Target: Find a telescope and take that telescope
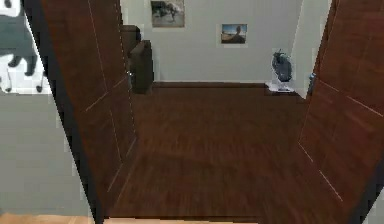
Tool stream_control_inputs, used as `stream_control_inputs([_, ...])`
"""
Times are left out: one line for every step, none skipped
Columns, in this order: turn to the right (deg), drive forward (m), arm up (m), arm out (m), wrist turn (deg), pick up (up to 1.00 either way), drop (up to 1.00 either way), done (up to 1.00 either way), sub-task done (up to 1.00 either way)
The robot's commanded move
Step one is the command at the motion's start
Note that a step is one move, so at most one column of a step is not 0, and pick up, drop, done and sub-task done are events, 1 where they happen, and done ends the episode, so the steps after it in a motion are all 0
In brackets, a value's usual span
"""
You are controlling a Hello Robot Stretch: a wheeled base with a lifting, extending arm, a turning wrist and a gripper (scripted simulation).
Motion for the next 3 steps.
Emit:
stream_control_inputs([0.0,0.1,0.0,0.0,0.0,0.0,0.0,0.0,0.0])
stream_control_inputs([6.0,0.0,0.0,0.0,0.0,0.0,0.0,0.0,0.0])
stream_control_inputs([0.0,1.0,0.0,0.0,0.0,0.0,0.0,0.0,0.0])
